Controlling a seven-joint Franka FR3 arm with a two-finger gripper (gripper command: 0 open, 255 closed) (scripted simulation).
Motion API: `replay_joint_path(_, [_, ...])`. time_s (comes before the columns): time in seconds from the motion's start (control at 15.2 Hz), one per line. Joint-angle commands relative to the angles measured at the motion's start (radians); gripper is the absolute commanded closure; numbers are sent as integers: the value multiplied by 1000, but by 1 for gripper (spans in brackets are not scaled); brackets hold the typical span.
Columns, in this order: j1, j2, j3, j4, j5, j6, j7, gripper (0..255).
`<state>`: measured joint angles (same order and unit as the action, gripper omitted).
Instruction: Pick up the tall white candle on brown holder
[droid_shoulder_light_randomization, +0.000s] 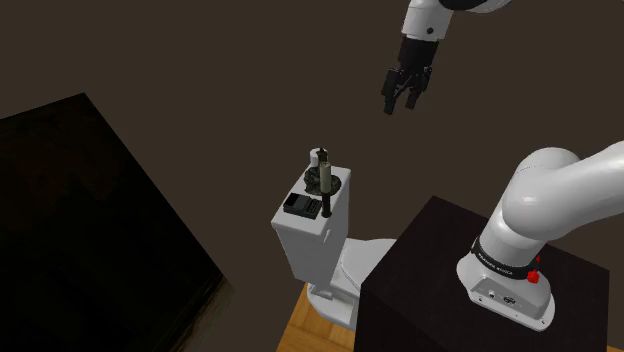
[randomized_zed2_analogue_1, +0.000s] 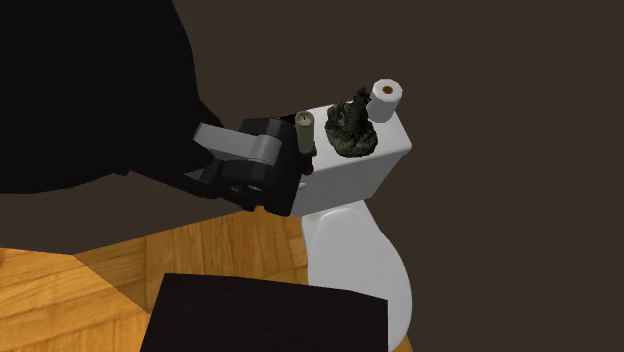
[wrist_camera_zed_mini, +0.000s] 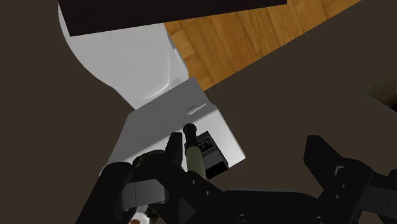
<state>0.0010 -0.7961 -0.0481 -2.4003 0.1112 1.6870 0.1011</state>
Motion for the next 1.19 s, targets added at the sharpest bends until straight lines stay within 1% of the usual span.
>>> replay_joint_path(0.0, [0, 0, 0, 0, 0, 0, 0, 0])
replay_joint_path(0.33, [-1, 119, 16, -55, -12, 187, -8, 0])
replay_joint_path(0.59, [-3, 238, 28, -72, -23, 334, -10, 0])
replay_joint_path(0.86, [-7, 375, 37, -64, -36, 474, -9, 0])
replay_joint_path(1.12, [-12, 523, 45, -32, -56, 601, -2, 0])
